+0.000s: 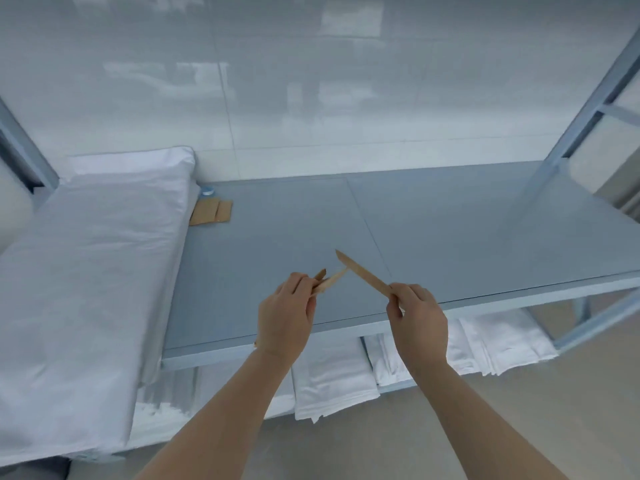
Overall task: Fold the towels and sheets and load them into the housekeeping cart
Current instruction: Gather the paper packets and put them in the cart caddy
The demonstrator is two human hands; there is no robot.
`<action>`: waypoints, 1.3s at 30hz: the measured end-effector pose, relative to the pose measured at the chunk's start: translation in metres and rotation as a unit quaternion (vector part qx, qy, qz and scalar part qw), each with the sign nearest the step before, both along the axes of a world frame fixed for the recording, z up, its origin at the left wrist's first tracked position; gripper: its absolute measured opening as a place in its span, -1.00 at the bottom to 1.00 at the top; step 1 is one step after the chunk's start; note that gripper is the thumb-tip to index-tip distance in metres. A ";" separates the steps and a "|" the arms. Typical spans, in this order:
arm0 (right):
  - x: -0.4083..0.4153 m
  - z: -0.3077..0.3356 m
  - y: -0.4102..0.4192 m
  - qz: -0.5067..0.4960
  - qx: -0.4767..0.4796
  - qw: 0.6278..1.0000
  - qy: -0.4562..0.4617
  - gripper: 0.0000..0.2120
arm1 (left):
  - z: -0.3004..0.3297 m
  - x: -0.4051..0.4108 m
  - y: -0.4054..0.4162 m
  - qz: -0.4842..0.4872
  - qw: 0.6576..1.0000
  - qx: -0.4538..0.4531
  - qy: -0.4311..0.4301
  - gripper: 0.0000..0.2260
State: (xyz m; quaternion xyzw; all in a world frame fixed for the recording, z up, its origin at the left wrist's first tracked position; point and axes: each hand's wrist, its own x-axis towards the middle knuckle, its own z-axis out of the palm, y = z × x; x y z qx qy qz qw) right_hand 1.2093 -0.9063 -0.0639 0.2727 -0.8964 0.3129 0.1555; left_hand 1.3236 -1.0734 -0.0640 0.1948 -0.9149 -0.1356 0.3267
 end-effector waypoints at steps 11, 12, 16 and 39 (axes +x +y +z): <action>-0.055 0.062 0.209 -0.186 -0.067 0.979 0.042 -0.83 | 0.061 -0.137 0.198 -0.199 0.974 0.074 0.082 -0.93; -0.061 0.067 0.232 -0.204 -0.074 0.975 0.043 -0.83 | 0.065 -0.150 0.222 -0.216 0.969 0.079 0.086 -0.91; -0.084 0.080 0.336 -0.270 -0.097 0.957 0.048 -0.85 | 0.082 -0.200 0.330 -0.282 0.952 0.090 0.082 -0.92; -0.200 0.111 0.824 -0.545 -0.121 0.824 0.094 -0.85 | 0.113 -0.416 0.856 -0.555 0.819 0.131 0.059 -0.94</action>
